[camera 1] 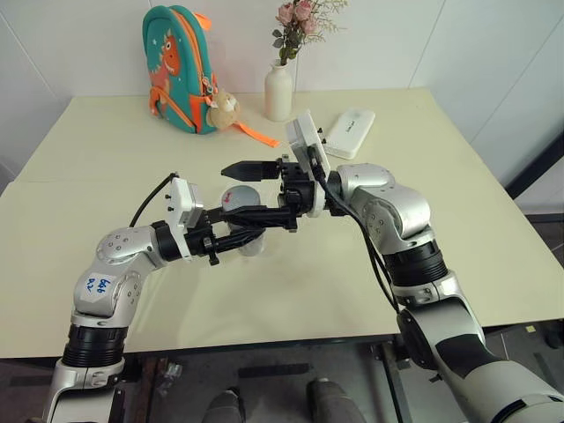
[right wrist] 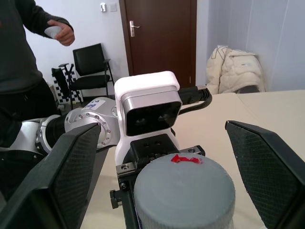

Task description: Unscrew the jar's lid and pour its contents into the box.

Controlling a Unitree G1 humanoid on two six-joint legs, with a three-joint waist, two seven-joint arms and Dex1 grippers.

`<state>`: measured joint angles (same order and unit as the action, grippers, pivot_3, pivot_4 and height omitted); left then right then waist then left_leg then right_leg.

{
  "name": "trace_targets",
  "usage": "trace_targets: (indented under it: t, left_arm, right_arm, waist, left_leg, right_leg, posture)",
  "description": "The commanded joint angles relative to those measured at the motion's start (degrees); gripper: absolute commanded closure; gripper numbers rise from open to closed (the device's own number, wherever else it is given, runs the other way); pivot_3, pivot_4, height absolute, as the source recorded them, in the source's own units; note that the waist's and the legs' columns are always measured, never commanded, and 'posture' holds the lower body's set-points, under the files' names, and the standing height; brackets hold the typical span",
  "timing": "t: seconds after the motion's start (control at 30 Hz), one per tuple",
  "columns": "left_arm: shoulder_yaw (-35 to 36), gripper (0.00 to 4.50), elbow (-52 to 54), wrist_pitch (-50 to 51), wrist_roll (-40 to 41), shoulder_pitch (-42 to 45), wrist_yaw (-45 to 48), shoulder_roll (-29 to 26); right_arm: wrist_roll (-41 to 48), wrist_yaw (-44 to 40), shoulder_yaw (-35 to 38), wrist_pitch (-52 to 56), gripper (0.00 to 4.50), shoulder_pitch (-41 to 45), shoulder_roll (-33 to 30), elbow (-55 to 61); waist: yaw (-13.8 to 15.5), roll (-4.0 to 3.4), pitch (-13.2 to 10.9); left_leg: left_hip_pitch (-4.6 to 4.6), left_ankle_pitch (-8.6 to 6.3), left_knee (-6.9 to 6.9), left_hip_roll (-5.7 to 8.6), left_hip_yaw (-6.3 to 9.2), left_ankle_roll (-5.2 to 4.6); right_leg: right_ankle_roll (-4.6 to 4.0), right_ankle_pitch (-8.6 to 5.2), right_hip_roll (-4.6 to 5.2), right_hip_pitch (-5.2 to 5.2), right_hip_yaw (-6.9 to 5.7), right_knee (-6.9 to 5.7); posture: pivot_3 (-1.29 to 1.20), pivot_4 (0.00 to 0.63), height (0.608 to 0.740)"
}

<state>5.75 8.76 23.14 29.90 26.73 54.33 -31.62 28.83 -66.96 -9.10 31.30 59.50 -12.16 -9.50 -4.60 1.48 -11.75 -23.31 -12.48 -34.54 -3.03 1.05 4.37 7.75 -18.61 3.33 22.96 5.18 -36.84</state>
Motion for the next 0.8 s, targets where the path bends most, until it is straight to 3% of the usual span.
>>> trace_targets:
  t: [0.03,0.8]
  left_arm:
    - [0.96,2.57,2.28,-0.29,1.59,0.59,-0.09,-0.3]
    - [0.81,2.57,2.64,-0.33,1.71,0.19,-0.31,-0.22]
  right_arm:
    - [-2.37,-0.08,-1.22,-3.27,0.04,1.38,0.6,-1.65]
    - [-2.31,-1.29,0.71,-4.68,0.04,1.91,1.75,-4.13]
  waist:
    - [-0.02,0.0,0.0]
    - [-0.01,0.0,0.0]
  left_leg:
    - [0.0,0.0,0.0,0.0,0.0,0.0]
    - [0.0,0.0,0.01,0.0,0.0,0.0]
  right_leg:
    - [0.0,0.0,0.0,0.0,0.0,0.0]
    - [0.0,0.0,0.0,0.0,0.0,0.0]
  posture:
    - [0.0,0.15,0.74]
    - [0.0,0.15,0.74]
